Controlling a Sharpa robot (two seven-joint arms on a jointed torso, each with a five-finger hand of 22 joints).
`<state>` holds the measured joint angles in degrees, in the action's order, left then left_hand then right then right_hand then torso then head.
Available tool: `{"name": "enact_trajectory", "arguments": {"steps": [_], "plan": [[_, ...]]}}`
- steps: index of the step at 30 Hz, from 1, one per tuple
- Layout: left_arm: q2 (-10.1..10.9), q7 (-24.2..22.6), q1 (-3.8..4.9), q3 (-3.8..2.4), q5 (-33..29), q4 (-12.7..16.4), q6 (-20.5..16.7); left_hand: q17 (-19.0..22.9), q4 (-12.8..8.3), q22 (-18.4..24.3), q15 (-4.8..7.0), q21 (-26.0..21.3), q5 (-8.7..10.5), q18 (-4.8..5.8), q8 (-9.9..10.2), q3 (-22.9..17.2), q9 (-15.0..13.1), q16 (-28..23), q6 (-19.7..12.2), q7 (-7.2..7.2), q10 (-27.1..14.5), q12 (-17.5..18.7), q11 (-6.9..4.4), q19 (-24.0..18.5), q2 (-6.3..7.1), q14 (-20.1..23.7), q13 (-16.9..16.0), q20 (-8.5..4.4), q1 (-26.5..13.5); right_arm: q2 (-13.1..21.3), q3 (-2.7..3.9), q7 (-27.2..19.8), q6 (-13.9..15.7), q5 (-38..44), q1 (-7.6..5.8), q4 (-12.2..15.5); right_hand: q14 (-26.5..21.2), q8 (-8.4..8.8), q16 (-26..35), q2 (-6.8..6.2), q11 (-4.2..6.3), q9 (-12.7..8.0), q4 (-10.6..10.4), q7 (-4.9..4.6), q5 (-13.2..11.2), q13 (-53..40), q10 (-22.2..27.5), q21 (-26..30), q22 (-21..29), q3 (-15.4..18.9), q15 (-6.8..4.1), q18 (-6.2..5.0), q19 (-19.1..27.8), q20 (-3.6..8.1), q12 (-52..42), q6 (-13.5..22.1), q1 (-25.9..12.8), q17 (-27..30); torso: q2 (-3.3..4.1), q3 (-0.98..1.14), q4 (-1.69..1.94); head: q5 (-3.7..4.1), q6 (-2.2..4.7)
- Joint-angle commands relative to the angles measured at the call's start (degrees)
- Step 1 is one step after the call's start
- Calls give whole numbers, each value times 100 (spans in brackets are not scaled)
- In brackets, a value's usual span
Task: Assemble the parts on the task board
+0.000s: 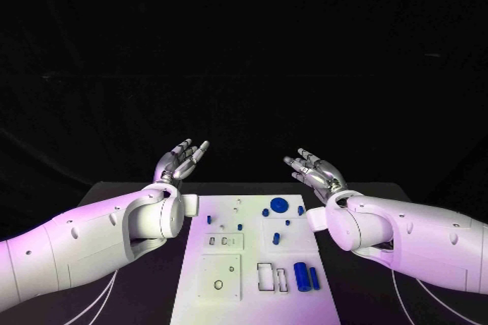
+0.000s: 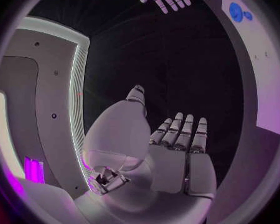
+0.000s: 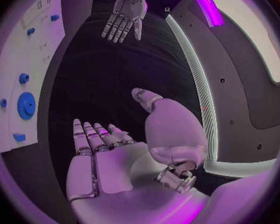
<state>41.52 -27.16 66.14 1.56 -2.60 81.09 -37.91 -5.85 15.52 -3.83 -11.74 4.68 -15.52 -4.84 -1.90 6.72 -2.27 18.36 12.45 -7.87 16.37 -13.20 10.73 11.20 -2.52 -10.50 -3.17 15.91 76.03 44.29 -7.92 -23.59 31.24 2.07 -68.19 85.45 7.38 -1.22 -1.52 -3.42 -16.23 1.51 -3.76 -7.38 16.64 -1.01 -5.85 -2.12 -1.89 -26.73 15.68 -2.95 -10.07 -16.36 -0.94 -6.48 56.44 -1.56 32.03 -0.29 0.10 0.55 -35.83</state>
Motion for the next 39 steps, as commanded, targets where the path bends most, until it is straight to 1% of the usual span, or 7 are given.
{"name": "enact_trajectory", "arguments": {"steps": [1, 4, 5, 6, 9, 21, 39], "plan": [[-15, 14, 8, -6, -66, 5, 257, -81, 3, -152, -170, 270, 17, -198, -196, 148, -128, 460, 618, -685, 558, -472, 165, 344, -62, -358, -46, 80, 537, -13, -58, 362, -953, 337, -77, -53, 952, -313, -290, -60, -13, 217, 450, -1003, -67, -106, -960, -259, -139, -279, 13, -176, -612, -45, -200, -944, 750, -200, 2, 0, 0, 0, 0], [-15, 14, 8, -6, -66, 5, 257, -160, -83, -399, -203, 738, 411, -222, -630, 338, -385, 945, 1813, -754, 1518, -736, 242, 1084, -79, -1340, -56, 82, 799, -16, -110, 418, -1093, 374, -131, -83, 1876, -606, -588, -122, 45, 402, 705, -993, -126, -198, -1983, -566, -293, -330, -91, -289, -1379, -22, -416, -1778, 1037, -381, 2, 0, 0, 0, 0], [-15, 14, 8, -6, -66, 5, 257, -185, -99, -456, -184, 855, 401, -227, -675, 365, -411, 1063, 1926, -739, 1669, -739, 232, 1286, -81, -1596, -53, 71, 839, -17, -120, 428, -1118, 380, -141, -88, 2910, -904, -934, -200, 144, 578, 929, -968, -195, -291, -3133, -894, -445, -354, -222, -420, -2233, -5, -693, -2585, 1275, -576, 2, 0, 0, 0, 0], [161, 43, 30, -5, 92, -17, 762, -208, -144, -581, -87, 1118, 304, -307, -827, 411, -499, 1174, 2315, -764, 1975, -725, 261, 1755, -89, -2037, -59, 47, 945, -34, -117, 188, -641, 1891, -250, -513, 3179, -962, -1011, -216, 158, 610, 994, -962, -194, -283, -3327, -996, -486, -359, -260, -459, -2529, -9, -715, -2754, 1336, -618, 129, -46, 42, 12, -118], [195, 100, 44, -5, 159, 8, 845, -220, -180, -626, 35, 1314, 202, -433, -1113, 520, -659, 1172, 3011, -698, 2575, -617, 250, 2152, -132, -2692, -37, 45, 1095, -28, -116, 242, -512, 2300, -292, -583, 3800, -1270, -1142, -236, 269, 780, 1181, -873, -207, -271, -4104, -1127, -495, -378, -393, -586, -3105, 1, -787, -3632, 1463, -688, 177, -54, 67, 20, -112], [457, 230, 119, -5, 343, 343, 1186, -222, -184, -494, 253, 1359, -28, -573, -1310, 838, -754, 793, 3385, -491, 3661, -56, 20, 2522, -285, -3648, -50, -3, 1504, -24, -110, 987, -869, 4696, -540, -733, 4783, -1413, -1189, -388, 557, 849, 1433, -599, -381, -271, -5107, -1200, -393, -338, -702, -756, -4003, 139, -589, -4306, 1424, -804, 384, -22, 101, 15, -125], [1006, 261, 331, -14, 360, 1288, 1381, -267, -122, -451, 321, 1474, -32, -574, -1308, 1130, -760, 588, 3459, -459, 3957, 270, -31, 2932, -360, -3946, -63, -77, 1644, -156, -89, 2725, -1813, 8469, -741, -575, 6041, -1493, -1487, -728, 879, 1236, 1324, -308, -94, -363, -5971, -1395, -387, 290, -1132, -760, -5175, 559, -387, -4838, 1212, -1531, 816, -130, 175, 127, -120]]}}
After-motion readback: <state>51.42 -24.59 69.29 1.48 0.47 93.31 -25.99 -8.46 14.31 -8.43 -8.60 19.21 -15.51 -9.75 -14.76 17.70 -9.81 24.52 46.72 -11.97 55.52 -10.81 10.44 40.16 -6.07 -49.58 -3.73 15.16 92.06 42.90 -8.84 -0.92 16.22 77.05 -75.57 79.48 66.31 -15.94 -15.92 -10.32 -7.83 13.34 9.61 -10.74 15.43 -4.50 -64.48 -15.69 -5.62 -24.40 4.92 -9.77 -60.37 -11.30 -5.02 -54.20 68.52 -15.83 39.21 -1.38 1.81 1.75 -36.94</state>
